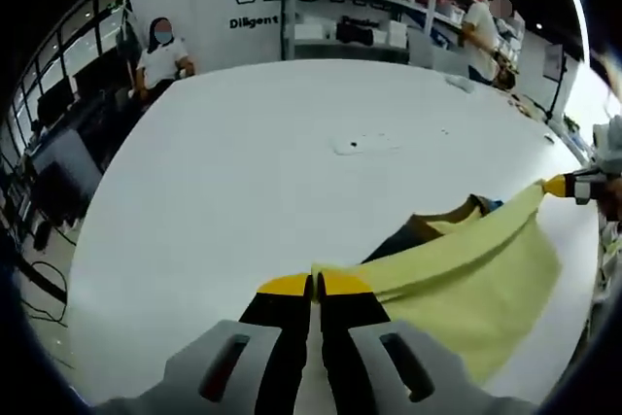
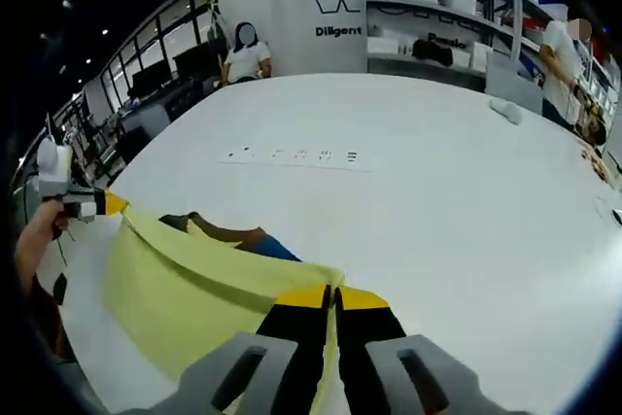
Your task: Fold the garment on the visible template until the final outline fits inside the template.
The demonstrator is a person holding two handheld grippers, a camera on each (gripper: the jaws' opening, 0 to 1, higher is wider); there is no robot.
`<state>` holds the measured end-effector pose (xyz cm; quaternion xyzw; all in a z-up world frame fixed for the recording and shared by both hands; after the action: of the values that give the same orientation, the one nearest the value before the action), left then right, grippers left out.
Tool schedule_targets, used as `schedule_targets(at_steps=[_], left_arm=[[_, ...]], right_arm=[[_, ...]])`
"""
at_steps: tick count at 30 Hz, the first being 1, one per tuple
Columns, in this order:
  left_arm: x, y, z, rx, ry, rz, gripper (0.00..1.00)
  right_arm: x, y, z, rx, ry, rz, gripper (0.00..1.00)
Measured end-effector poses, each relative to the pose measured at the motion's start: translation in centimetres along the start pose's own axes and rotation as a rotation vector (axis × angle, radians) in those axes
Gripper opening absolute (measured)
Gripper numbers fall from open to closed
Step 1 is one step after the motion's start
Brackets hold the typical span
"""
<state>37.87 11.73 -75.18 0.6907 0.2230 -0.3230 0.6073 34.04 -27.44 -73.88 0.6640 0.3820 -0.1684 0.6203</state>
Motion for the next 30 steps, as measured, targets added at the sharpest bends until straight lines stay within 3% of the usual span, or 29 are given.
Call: schedule_targets(at_steps=[13,21,30], left_arm=[[2.7,-1.3,0.2,0.029,0.02,-0.016,0.0],[3.3,-2.1,0.1,0.04,0.027,-0.02,0.0],[3.4,-2.1,0.2,0.041,0.037,-0.023,0.0]], right_arm=[[3.3,-1.3,1.5,-0.003,0.012,-0.039,0.0],[3.7,-1.8,1.9,-0.009,0.033,-0.026,0.0],[4.1,-2.6,2.4,0.078,0.068,-0.007,0.0]])
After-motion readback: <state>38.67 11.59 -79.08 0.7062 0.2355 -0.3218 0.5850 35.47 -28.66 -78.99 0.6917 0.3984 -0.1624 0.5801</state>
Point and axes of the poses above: the point that each gripper's makers call its tool centre point, and the gripper's own axes: x roughly forward along the fingers, z roughly to its right, y roughly out of its top, the point moved 9 cm from there along -x, roughly backward along the fingers, and after that the axes turned 7 degrees about y, right-handed, at the moved point
